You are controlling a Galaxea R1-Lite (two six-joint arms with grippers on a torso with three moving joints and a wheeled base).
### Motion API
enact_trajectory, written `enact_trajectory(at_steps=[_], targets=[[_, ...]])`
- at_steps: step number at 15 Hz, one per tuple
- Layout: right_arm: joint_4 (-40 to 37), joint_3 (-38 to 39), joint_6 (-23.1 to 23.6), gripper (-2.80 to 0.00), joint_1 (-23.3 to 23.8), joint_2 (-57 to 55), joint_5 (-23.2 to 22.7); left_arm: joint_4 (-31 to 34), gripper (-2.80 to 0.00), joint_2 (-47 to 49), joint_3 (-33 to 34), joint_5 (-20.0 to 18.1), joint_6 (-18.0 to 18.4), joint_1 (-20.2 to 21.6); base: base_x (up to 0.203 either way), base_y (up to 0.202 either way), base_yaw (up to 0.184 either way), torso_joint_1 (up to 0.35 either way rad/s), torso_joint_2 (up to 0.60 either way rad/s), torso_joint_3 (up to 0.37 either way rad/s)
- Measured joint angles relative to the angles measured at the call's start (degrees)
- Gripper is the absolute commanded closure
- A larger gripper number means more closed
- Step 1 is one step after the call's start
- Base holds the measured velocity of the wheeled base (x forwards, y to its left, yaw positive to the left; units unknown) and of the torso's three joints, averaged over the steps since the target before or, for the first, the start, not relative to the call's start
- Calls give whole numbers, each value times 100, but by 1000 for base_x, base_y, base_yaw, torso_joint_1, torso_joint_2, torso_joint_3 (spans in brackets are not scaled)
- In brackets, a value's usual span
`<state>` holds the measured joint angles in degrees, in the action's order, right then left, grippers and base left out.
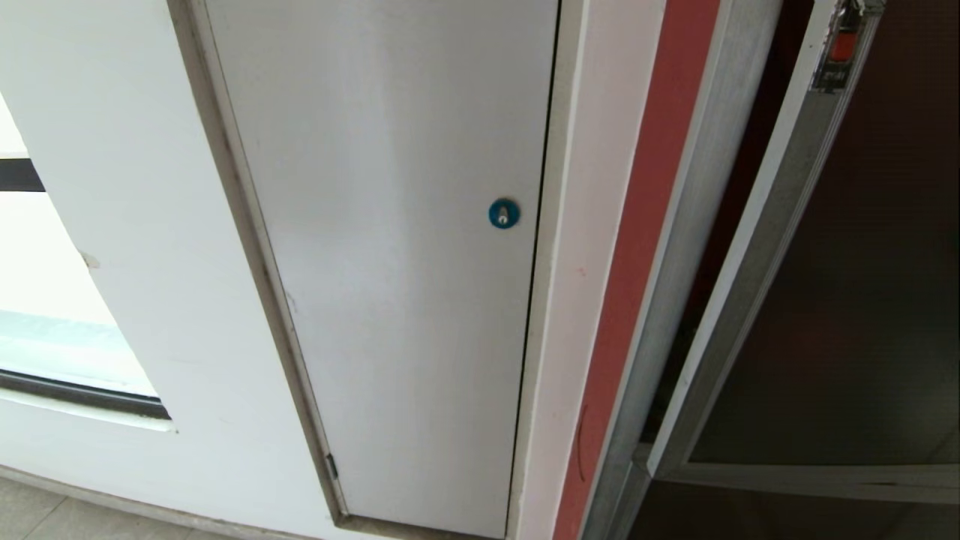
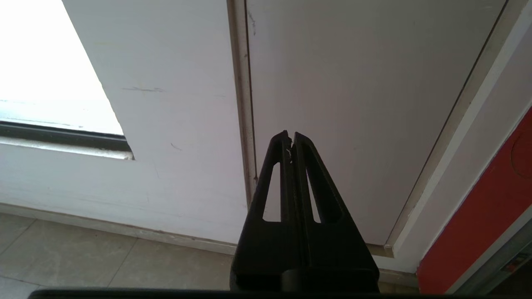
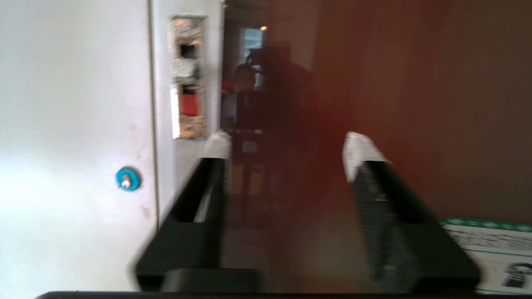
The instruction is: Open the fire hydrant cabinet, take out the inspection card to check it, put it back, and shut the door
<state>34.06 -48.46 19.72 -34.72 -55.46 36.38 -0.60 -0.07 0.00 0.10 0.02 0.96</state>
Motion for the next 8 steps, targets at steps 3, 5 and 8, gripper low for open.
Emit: enact_trajectory(at_steps=[3,5,8], targets=[[-5,28,-4,0,342,152,2,0,0,0,0,-2,2,0,0,0,0,0,0,0],[-7,54,1,0,867,310,53,0,0,0,0,0,7,-2,0,0,0,0,0,0],[-169,54,15,0,1677,759,533,0,0,0,0,-2,5,0,0,0,0,0,0,0]])
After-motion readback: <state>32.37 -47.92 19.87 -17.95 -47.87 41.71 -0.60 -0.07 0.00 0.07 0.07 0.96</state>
